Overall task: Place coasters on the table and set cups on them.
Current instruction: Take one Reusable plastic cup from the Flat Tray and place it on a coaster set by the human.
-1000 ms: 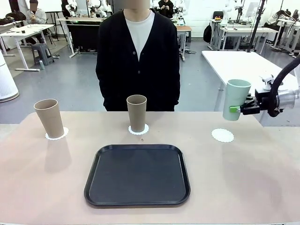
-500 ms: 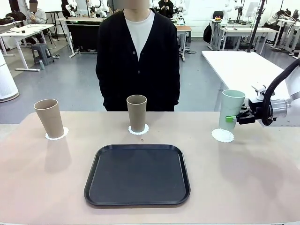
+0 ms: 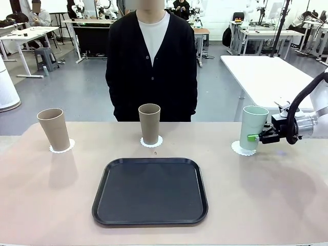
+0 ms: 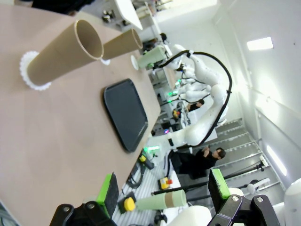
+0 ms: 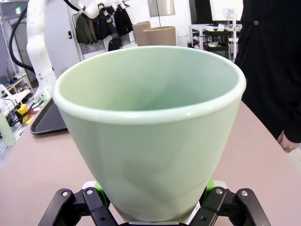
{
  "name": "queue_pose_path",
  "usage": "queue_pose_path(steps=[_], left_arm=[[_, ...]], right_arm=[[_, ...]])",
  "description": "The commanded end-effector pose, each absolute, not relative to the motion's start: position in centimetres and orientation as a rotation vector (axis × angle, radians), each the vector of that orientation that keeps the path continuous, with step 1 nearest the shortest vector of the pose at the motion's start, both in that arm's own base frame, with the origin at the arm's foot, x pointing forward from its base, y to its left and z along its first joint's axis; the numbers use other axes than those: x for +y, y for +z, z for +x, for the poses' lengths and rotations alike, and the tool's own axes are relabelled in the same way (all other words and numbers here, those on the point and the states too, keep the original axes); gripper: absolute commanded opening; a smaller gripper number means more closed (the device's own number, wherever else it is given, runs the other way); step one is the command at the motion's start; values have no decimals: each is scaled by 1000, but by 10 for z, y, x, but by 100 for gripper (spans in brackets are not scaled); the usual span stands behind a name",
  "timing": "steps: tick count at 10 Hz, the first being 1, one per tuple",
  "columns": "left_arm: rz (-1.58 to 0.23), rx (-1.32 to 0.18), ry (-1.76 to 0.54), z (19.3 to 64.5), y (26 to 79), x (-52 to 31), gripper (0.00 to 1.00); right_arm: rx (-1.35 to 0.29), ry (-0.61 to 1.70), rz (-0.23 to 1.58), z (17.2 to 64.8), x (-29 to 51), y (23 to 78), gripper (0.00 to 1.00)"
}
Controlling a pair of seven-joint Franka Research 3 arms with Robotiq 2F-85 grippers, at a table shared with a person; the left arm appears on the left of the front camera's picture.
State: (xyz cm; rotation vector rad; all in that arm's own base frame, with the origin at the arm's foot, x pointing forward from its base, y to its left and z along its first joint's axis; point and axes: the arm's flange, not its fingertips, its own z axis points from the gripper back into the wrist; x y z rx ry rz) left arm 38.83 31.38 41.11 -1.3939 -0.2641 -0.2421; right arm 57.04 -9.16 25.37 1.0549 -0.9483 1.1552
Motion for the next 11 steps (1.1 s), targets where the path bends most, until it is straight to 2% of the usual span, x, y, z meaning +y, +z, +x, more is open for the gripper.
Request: queue_pose_path(steps=[1,5,8,11], left_arm=[[-1387,-255,-229,388,412,315,100],[-1387,-255,-229,388,412,315,100],[-1387,-255,-229,388,412,315,100],[-1387,-255,-229,388,412,315,100]], right_arm=[[-946,1168,1054,572,-91,258,81],[-949,1156,1054,571,-92,254,81],[-1039,1271,1072,559,-79,258,81],[-1062,1277,1102,570,-75,248,81]])
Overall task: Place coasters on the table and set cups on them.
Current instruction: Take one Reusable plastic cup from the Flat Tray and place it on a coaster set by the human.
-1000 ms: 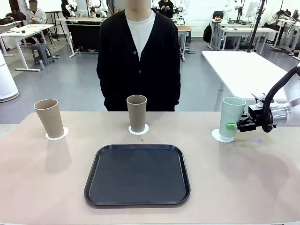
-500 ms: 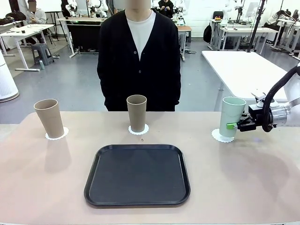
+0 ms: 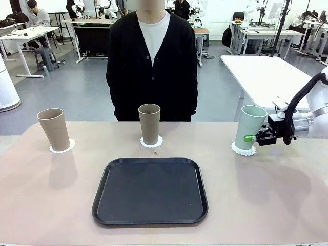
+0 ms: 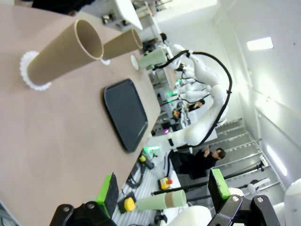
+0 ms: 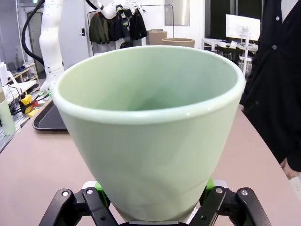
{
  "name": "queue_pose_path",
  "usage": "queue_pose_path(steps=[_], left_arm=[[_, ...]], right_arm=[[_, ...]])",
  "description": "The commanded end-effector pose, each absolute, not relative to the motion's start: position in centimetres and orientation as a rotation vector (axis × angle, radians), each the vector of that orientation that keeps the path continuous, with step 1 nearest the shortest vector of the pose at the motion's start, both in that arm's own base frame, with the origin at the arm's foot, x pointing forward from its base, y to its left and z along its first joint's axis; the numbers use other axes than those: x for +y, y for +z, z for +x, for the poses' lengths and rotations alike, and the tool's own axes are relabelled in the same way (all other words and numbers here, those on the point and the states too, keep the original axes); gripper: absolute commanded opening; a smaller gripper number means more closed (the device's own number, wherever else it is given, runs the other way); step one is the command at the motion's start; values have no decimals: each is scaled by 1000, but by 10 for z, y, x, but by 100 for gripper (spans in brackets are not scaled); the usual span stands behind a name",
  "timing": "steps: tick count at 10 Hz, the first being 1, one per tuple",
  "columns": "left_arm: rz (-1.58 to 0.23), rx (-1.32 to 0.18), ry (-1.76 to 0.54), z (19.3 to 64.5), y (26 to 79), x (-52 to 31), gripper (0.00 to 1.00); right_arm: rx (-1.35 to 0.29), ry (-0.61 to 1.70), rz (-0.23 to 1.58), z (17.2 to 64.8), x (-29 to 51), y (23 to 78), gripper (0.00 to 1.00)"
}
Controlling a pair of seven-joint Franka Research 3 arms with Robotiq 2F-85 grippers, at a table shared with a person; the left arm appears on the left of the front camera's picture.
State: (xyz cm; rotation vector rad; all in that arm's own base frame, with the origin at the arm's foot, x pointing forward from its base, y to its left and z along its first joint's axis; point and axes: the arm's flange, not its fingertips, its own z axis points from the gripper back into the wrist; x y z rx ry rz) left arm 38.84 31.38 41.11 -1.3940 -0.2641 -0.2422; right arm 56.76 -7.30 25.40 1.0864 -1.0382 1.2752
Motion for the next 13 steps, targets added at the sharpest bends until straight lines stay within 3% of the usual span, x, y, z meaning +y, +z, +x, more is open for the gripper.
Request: queue_pose_path(steps=[1,13], left_arm=[[-1387,-255,-229,388,412,315,100],[-1387,-255,-229,388,412,315,100]], right_arm=[[-1051,1277,1096,573,-75,244,81],[-1010,1261,1046,584,-83,229,81]])
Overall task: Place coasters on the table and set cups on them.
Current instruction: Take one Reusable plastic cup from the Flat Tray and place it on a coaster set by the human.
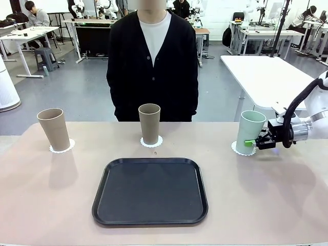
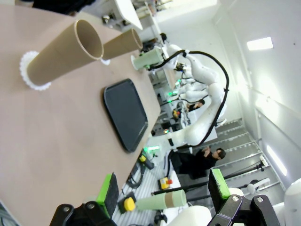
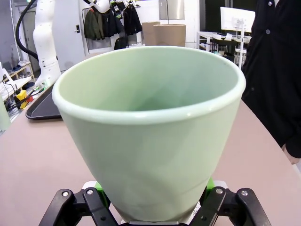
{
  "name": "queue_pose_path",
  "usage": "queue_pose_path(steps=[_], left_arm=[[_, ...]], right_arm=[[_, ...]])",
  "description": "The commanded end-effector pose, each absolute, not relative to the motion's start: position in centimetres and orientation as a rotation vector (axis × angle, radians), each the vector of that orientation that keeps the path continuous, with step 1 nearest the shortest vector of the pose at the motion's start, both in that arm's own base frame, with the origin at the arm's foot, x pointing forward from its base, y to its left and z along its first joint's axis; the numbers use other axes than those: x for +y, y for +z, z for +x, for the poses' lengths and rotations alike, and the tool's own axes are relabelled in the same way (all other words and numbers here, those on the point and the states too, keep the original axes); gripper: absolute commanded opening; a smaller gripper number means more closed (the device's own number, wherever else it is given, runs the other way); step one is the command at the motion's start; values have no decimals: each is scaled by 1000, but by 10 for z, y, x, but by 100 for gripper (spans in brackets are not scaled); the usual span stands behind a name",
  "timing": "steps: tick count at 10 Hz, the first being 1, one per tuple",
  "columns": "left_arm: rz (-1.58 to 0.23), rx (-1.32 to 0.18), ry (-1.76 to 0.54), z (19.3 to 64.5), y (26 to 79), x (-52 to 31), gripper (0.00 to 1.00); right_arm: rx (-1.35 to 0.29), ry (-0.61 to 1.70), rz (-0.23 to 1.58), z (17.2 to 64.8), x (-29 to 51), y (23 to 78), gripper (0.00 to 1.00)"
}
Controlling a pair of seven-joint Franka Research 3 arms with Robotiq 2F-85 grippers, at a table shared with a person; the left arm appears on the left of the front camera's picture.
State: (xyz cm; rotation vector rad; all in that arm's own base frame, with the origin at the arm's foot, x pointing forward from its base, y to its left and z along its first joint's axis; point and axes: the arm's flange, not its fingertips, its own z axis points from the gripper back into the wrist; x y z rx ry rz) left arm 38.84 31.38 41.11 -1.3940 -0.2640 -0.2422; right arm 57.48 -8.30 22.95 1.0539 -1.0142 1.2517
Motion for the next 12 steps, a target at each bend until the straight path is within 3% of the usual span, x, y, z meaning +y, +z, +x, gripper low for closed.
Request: queue_pose_path(steps=[1,2,3,12], left_arm=[[-1387,-255,-229,388,412,315,100],[-1387,-255,-229,388,412,315,100],[-1387,-255,-229,388,412,315,100],[-1387,-255,-229,388,412,315,100]], right_arm=[[-1011,1261,1044,585,-82,228,81],[-1016,1268,1041,585,-82,227,81],[-1013,1269,1046,586,-82,227,100],[-927,1324,1004,581,-102,229,100]])
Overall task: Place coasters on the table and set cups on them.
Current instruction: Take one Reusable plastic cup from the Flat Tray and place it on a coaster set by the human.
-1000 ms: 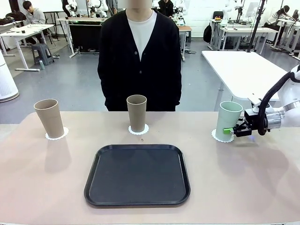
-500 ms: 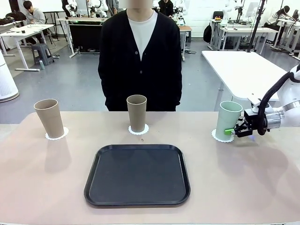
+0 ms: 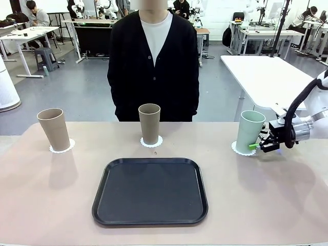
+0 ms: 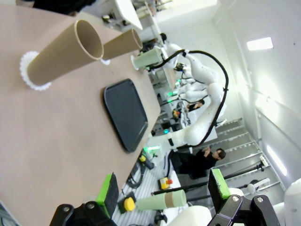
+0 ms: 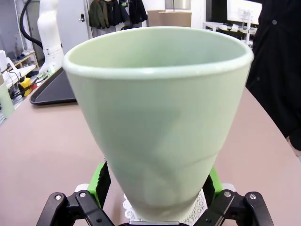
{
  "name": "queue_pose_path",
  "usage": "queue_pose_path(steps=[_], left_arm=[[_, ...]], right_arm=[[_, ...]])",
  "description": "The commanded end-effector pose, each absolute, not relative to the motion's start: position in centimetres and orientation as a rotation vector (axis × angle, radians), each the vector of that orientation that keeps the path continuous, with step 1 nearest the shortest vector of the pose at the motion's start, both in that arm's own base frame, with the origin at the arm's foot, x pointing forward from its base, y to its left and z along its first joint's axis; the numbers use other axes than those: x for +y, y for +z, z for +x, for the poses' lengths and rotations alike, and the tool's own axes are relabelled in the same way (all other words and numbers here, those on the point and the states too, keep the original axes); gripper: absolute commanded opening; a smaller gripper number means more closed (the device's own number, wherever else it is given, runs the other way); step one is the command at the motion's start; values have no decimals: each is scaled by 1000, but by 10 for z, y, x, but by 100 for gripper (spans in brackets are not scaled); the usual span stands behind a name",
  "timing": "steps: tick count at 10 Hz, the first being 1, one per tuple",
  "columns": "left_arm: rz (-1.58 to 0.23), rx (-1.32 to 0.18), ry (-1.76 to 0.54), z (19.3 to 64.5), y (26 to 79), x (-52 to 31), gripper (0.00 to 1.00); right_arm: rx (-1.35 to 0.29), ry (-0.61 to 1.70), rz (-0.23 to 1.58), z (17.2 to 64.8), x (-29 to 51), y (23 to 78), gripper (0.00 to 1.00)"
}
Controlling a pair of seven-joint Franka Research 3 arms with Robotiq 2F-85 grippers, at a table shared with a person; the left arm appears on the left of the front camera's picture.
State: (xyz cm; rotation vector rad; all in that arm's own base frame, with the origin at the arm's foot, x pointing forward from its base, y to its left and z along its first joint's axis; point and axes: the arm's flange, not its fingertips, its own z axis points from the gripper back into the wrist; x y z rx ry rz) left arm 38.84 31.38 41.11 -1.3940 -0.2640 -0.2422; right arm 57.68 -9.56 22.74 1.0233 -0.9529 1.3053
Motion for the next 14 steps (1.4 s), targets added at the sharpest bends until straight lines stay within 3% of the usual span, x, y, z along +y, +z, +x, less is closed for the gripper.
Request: queue_pose_path(steps=[1,6,10,12,14], left_arm=[[-1387,-255,-229,388,412,315,100],[-1387,-255,-229,388,412,315,100],[-1387,-255,-229,388,412,315,100],[-1387,-255,-229,388,412,315,100],[-1387,-255,-229,388,412,315,100]], right_arm=[[-920,1313,990,582,-108,228,100],[-855,1160,815,575,-170,241,100],[-778,927,490,478,-172,364,100],[-624,748,281,437,-169,415,100],[-553,712,155,407,-158,450,100]])
